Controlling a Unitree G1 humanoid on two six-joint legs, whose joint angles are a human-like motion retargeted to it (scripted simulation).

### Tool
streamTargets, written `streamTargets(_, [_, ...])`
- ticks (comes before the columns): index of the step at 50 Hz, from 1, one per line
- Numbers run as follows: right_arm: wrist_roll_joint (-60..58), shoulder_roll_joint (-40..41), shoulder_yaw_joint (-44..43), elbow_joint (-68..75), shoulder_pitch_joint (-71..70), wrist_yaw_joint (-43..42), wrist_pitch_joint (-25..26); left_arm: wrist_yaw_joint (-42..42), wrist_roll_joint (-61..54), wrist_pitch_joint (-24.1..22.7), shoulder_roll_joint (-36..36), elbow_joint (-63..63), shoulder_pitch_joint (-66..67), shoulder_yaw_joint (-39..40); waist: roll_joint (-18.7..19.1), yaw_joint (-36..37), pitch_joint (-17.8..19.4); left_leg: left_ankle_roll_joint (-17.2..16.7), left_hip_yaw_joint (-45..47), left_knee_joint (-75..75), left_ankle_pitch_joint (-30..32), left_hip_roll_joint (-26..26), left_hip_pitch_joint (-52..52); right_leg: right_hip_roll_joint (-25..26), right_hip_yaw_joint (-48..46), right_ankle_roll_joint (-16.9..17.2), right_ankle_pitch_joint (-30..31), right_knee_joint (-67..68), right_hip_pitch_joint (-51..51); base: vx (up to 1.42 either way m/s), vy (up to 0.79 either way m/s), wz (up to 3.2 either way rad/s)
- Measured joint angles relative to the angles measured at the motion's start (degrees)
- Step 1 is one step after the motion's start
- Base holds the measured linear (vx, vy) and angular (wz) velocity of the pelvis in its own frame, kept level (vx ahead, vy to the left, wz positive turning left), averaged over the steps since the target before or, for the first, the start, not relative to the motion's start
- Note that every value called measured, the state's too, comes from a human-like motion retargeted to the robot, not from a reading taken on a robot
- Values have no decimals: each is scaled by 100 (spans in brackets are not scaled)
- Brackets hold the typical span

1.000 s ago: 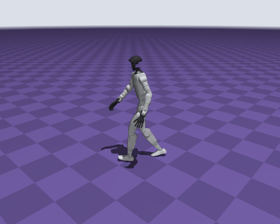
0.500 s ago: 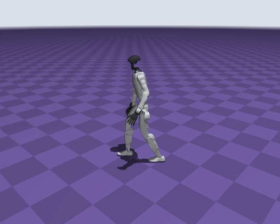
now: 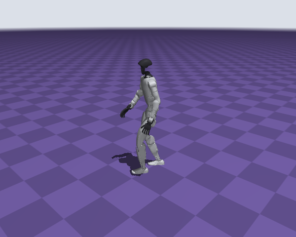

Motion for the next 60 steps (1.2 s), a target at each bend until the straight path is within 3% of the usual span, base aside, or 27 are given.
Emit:
streamTargets(4, [-16,111,54,4,-19,177,-4,-57,19,-1,-66,-14,34,-19,-34,-3,-98,-120,4,-1388,553,-286,144,-37,98,24,-324,224,140,53,-2,-44])
streamTargets(8, [-1,296,76,168,78,435,-3,-115,-32,15,-55,-32,-29,1,-148,37,-193,8,28,-1477,914,-460,299,-272,60,93,-511,851,119,51,2,-61])
streamTargets(10, [0,396,83,307,168,593,5,-150,-65,31,-38,-37,-87,18,-238,38,-236,138,16,-1297,914,-568,351,-468,40,202,-440,1392,9,48,5,-55])
streamTargets(15, [-10,556,124,675,382,993,92,-228,-118,81,45,-164,-351,87,-440,-131,-273,522,33,-1123,615,-861,611,-1059,-18,522,494,3409,-760,43,9,-34])
streamTargets(20, [-92,593,113,945,537,1195,156,-201,-167,112,175,-420,-701,153,-455,-433,-216,630,-3,-1289,420,-1022,999,-1418,-1,386,372,4303,-1606,37,8,-12])
streamTargets(25, [-151,586,52,1127,680,1351,211,-185,-342,98,264,-720,-964,287,-389,-760,-169,570,-150,-1469,273,-1019,1361,-1371,166,289,30,3064,-1984,32,0,3])
streamTargets(33, [-160,554,-98,1337,818,1576,365,-302,-436,117,310,-842,-1133,410,-279,-773,-168,477,-431,-1714,140,-817,1860,-869,681,405,708,603,-1467,23,-9,-6])
streamTargets(50, [113,640,-359,1109,536,1660,401,-824,62,506,-14,449,-524,260,-272,-570,-397,331,-245,-1790,33,-407,2468,-441,547,571,1120,-1180,-246,14,-11,-41])
streamTargets(60, [194,735,-313,988,460,1806,392,-916,223,459,0,391,-557,25,-297,-757,-546,292,59,-2062,98,-351,2707,-342,700,714,1271,-1611,-64,7,-2,-41])
